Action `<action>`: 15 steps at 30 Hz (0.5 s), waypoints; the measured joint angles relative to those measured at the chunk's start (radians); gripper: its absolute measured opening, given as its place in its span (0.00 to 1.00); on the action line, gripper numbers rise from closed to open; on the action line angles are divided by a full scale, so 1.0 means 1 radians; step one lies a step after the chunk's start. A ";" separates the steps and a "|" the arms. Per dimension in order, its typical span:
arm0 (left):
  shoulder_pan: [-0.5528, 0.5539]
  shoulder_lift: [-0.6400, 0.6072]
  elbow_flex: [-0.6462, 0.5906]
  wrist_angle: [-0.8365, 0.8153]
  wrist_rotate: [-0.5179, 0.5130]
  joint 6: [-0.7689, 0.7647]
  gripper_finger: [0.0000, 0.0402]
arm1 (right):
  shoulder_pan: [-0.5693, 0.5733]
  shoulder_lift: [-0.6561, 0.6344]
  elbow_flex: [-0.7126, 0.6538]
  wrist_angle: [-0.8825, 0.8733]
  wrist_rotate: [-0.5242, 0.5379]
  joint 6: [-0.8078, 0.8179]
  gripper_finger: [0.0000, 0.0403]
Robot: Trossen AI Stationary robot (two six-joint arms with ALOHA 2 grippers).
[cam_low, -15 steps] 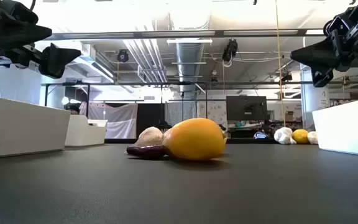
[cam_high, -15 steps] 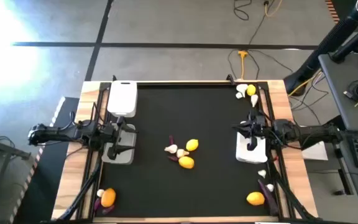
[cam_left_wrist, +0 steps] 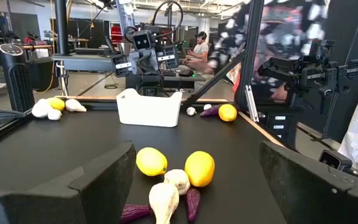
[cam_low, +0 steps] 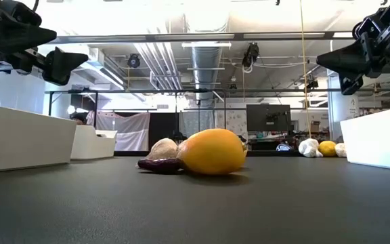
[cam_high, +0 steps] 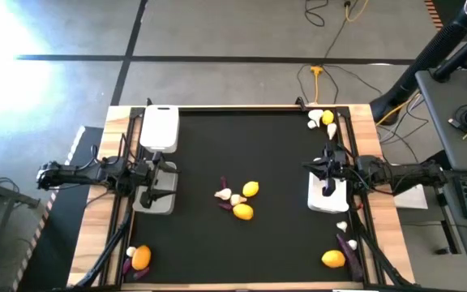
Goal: Sort produce into baskets
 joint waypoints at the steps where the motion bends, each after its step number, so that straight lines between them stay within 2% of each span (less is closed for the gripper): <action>1: 0.000 0.000 0.000 0.000 0.000 0.000 0.80 | 0.000 0.000 0.000 0.000 0.000 0.000 0.02; 15: 0.000 0.000 0.000 0.000 0.000 0.000 0.80 | 0.000 0.000 0.000 0.000 0.000 0.001 0.02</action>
